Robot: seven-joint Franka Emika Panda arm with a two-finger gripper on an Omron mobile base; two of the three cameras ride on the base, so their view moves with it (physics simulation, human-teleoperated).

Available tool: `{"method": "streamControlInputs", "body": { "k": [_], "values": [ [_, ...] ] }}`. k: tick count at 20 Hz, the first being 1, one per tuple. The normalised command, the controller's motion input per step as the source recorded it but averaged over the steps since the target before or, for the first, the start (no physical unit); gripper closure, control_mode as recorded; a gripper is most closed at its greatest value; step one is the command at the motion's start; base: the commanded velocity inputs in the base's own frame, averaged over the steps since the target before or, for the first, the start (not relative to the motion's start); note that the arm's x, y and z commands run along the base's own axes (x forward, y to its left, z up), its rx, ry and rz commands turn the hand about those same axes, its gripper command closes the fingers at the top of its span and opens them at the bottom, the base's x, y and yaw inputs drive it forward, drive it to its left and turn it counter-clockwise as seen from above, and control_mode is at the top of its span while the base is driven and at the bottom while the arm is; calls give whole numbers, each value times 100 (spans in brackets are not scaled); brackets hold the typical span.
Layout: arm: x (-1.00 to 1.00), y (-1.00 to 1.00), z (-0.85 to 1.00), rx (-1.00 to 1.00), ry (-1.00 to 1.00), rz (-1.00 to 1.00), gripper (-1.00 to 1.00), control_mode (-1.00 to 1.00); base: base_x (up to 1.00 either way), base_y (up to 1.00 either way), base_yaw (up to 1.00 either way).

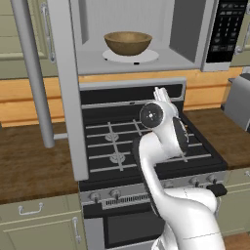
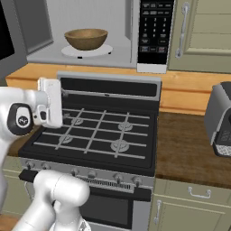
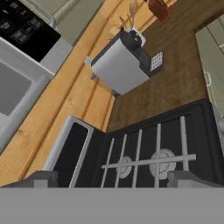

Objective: Open the microwave, place the bowl with waffle inside the microwave, then close the microwave door and turn it on.

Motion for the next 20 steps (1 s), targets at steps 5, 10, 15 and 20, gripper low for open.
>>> {"method": "streamControlInputs", "body": {
  "k": [5, 10, 15, 20],
  "values": [
    [25, 68, -57, -2, 3, 6, -100, -100, 0, 0, 0],
    [11, 76, -43, -12, 0, 6, -100, -100, 0, 0, 0],
    [8, 66, -29, -7, 0, 4, 100, -100, 0, 0, 0],
    [1, 56, -10, 0, -5, 3, 100, -100, 0, 0, 0]
  ]
}}
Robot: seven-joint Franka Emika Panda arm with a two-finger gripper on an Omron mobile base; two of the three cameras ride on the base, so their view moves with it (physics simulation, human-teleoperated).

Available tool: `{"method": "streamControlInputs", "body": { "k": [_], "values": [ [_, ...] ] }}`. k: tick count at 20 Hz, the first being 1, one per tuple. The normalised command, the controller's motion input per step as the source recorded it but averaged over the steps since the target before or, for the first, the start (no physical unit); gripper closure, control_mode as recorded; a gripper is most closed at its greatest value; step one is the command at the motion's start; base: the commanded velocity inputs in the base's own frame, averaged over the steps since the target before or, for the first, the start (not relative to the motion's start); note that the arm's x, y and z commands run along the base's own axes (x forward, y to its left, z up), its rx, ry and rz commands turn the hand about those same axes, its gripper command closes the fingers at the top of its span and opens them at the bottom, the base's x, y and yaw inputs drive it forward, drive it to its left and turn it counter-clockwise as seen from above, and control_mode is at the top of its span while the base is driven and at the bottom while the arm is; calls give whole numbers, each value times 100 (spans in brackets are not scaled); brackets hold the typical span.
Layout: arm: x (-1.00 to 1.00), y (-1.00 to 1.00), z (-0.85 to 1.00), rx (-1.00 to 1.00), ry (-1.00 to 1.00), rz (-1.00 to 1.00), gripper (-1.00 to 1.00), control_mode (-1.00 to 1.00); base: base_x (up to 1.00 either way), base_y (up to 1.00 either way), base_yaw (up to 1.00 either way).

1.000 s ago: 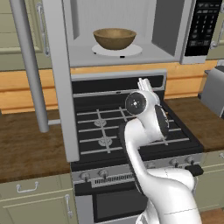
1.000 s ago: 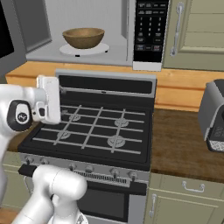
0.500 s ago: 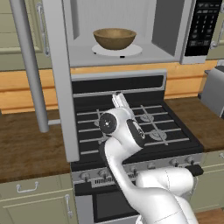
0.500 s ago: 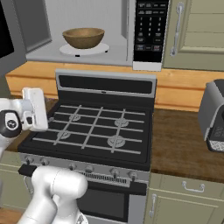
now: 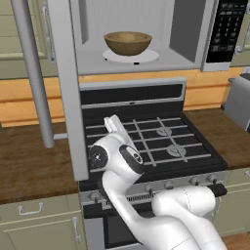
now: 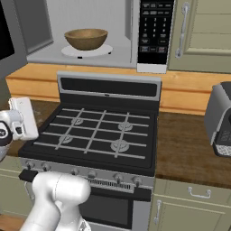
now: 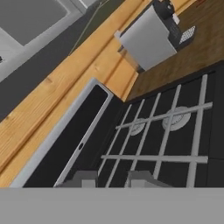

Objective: Open the microwave, place the bowl with waffle inside the microwave, then close the microwave door and turn it on.

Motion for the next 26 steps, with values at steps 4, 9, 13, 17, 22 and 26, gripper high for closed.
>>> {"method": "streamControlInputs", "body": {
  "k": [4, 9, 13, 17, 22, 26],
  "values": [
    [1, 67, -7, 0, -4, 3, 100, -100, 0, 0, 0],
    [6, 73, -3, -11, -2, 5, 100, -100, 0, 0, 0],
    [0, 61, 0, -23, -14, 6, 100, -100, 0, 0, 0],
    [0, 54, 0, -18, -23, 3, 100, -100, 0, 0, 0],
    [0, 48, 0, -11, -28, 0, 100, -100, 0, 0, 0],
    [-4, 46, 12, -6, -30, 0, 100, -100, 0, 0, 0]
  ]
}}
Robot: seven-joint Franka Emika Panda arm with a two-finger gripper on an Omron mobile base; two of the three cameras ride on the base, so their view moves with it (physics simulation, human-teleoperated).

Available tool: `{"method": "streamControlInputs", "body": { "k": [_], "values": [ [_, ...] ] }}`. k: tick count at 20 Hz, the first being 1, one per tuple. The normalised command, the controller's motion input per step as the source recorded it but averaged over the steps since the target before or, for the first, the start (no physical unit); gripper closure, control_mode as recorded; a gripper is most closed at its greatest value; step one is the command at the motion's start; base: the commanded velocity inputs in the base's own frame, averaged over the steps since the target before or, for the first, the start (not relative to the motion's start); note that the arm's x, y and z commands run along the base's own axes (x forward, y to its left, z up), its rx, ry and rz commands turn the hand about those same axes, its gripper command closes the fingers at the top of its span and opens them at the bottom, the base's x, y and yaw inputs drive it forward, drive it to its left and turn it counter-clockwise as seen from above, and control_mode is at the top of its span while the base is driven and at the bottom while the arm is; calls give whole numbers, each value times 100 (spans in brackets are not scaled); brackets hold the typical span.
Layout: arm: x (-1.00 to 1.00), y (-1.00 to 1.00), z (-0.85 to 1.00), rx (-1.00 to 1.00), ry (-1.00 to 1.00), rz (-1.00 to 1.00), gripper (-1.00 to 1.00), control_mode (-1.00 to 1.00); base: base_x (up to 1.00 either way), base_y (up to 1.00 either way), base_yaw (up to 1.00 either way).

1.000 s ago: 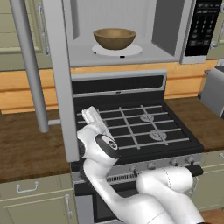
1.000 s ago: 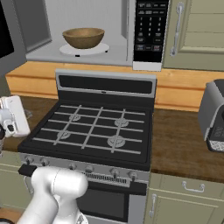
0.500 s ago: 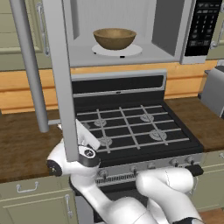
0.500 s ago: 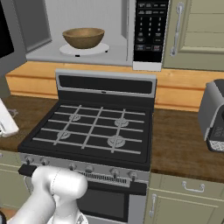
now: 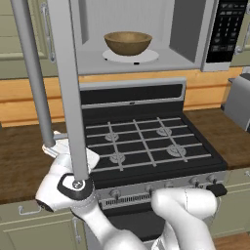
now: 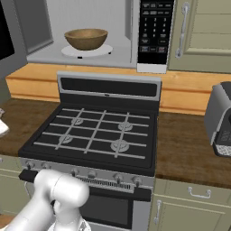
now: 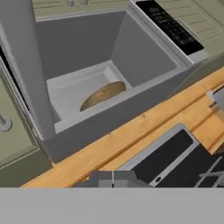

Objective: Open the microwave, place the bowl with waffle inside the microwave, then close the microwave door and turn it on.

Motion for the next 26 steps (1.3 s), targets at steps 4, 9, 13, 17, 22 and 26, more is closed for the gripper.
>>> {"method": "streamControlInputs", "body": {
  "k": [4, 9, 13, 17, 22, 26],
  "values": [
    [-8, 46, 12, -4, -33, 0, 100, -100, 0, 0, 0],
    [-9, 37, 12, -3, -37, 0, 100, -100, 0, 0, 0],
    [-3, 23, 7, -5, -41, 0, 100, -100, 0, 0, 0],
    [0, 19, 4, -4, -39, 0, 100, -100, 0, 0, 0],
    [0, 4, 18, 0, -33, 0, 100, -100, 0, 0, 0],
    [0, -1, 43, 2, -16, -2, 100, -100, 0, 0, 0]
  ]
}}
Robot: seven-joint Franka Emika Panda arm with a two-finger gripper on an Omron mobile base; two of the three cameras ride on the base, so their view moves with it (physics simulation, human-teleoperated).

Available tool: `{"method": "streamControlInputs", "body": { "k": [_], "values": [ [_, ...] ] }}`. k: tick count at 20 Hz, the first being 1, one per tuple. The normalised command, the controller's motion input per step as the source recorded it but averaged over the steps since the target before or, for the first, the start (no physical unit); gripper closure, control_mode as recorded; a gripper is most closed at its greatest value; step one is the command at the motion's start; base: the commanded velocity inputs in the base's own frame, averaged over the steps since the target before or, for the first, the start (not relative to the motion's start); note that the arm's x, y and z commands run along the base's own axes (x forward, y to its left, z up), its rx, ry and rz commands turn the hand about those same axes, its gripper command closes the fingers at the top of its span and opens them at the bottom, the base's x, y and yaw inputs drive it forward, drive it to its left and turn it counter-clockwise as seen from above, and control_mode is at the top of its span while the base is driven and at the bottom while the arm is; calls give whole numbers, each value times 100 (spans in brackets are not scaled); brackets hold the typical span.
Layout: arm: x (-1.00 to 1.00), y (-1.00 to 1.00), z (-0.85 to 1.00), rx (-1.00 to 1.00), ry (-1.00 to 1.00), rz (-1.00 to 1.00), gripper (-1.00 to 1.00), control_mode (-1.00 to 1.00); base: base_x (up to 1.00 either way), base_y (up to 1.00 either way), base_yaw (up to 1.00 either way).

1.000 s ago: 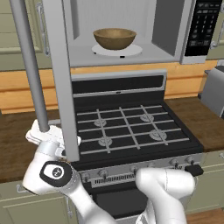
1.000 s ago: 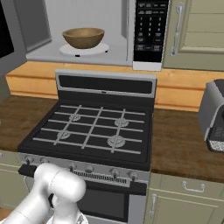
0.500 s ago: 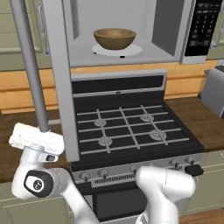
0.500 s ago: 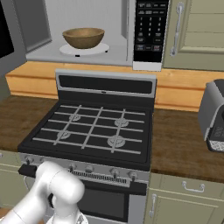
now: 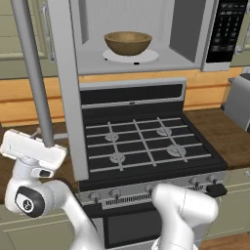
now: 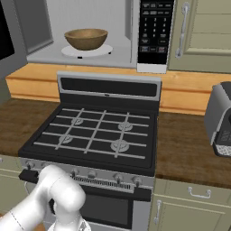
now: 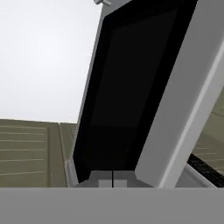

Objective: Open the microwave, place the bowl with waffle inside the microwave, then close the microwave door and turn it on.

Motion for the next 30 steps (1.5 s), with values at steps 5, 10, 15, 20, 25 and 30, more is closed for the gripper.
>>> {"method": "streamControlInputs", "body": {
  "k": [5, 10, 15, 20, 25, 30],
  "values": [
    [0, -25, 50, 11, -6, -2, 100, -100, 0, 0, 0],
    [0, -49, 55, 16, -1, 0, 100, -100, 0, 0, 0],
    [-1, -72, 55, 22, 0, 0, 100, -100, 0, 0, 0],
    [-6, -90, 55, 24, -1, 0, 100, -100, 0, 0, 0],
    [-2, -100, 56, 28, -1, 0, 100, -100, 0, 0, 0],
    [0, -100, 55, 34, 2, 0, 100, -100, 0, 0, 0]
  ]
}}
